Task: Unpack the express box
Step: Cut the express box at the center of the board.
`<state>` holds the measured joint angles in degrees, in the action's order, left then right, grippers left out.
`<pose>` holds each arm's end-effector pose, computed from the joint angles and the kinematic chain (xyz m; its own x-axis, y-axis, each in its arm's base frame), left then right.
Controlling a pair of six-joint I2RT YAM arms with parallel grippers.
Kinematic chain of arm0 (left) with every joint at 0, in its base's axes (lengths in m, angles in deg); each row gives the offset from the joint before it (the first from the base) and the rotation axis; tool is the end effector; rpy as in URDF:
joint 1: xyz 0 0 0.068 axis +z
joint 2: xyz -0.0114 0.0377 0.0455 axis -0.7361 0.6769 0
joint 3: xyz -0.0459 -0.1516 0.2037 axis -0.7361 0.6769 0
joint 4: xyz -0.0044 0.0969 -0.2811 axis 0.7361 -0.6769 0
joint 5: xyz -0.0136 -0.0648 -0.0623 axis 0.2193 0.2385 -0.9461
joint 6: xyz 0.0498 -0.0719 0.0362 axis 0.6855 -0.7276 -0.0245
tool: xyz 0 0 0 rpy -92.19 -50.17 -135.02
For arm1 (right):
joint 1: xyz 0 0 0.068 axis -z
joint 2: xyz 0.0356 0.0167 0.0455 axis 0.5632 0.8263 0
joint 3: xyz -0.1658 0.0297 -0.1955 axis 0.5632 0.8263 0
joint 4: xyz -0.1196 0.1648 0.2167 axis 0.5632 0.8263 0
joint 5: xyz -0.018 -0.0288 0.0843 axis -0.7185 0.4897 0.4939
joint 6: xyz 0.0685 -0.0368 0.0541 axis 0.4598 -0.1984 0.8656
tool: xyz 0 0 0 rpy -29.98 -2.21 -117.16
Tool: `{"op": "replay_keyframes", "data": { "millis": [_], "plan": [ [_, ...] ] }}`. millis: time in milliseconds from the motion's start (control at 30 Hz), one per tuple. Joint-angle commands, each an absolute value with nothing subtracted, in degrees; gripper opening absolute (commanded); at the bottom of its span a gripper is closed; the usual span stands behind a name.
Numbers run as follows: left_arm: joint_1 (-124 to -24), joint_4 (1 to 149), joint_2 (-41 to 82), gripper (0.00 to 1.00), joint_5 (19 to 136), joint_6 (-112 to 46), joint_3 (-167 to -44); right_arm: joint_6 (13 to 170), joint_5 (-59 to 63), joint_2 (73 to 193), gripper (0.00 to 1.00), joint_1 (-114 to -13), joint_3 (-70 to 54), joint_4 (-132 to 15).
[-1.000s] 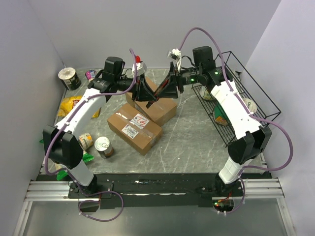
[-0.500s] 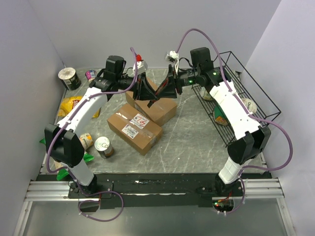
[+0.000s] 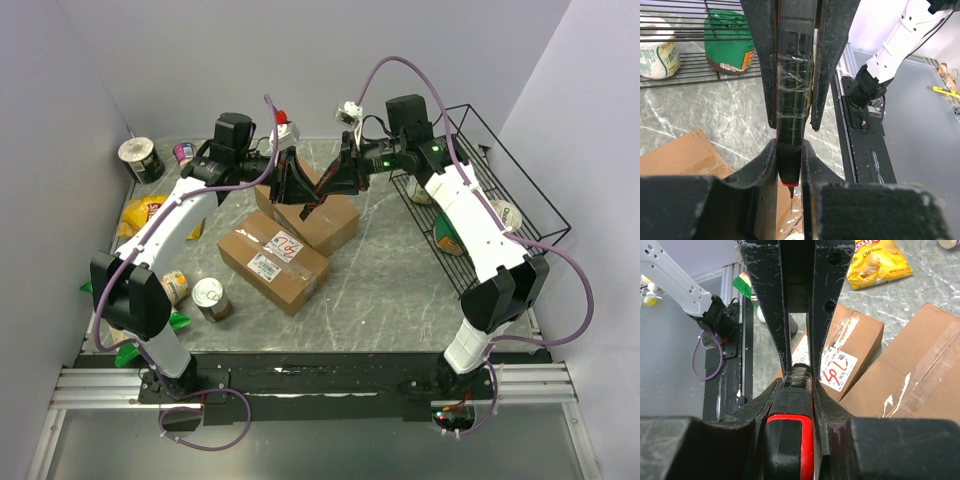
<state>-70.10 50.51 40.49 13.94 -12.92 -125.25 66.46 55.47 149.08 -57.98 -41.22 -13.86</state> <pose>0.3568 -0.2373 0.3595 -0.2708 0.1608 -0.9491 0.9568 -0.0637 -0.2838 0.3478 0.2343 0.4122 -0.2077 -0.2592 -0.9432 -0.9780 0.0741 0.1951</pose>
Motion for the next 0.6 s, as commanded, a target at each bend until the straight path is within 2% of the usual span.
{"op": "replay_keyframes", "data": {
  "millis": [0,33,67,100,167,233,300,333,433,500,567],
  "plan": [
    [-70.34,52.58,40.63,0.02,14.91,-11.38,-127.53,73.75,57.04,149.80,0.00,-58.89,-47.16,-13.94],
    [-70.34,52.49,40.54,0.07,16.04,-11.46,-127.61,74.27,56.69,150.07,0.00,-58.89,-49.08,-12.37],
    [-70.25,52.41,40.37,0.19,17.01,-11.46,-127.70,74.80,56.86,150.07,0.00,-58.54,-49.19,-12.53],
    [-70.25,52.40,39.67,0.43,18.58,-11.73,-127.61,74.63,56.86,149.46,0.00,-58.45,-48.49,-13.31],
    [-69.64,51.09,38.79,0.54,21.40,-11.03,-127.70,75.24,57.38,148.67,0.00,-57.40,-47.61,-15.42],
    [-67.71,50.82,36.60,0.75,27.17,-12.07,-126.39,76.73,57.74,148.23,0.00,-56.60,-46.90,-16.22],
    [-64.30,50.56,33.45,0.91,30.45,-13.92,-124.63,76.49,55.29,147.44,0.00,-56.34,-46.38,-15.44],
    [-62.97,50.56,32.21,0.96,32.38,-15.40,-121.75,75.08,53.19,146.91,0.00,-56.51,-46.11,-14.65],
    [-59.10,48.28,26.76,0.97,40.20,-13.85,-114.21,71.12,38.97,144.72,0.00,-58.27,-43.83,-14.37],
    [-58.13,47.31,22.12,0.97,48.63,-13.14,-107.62,74.00,31.33,142.62,0.00,-58.18,-40.60,-18.14],
    [-57.77,47.31,18.16,0.98,55.12,-12.26,-103.29,74.02,31.19,141.46,0.00,-58.18,-39.00,-19.91]
  ]
}}
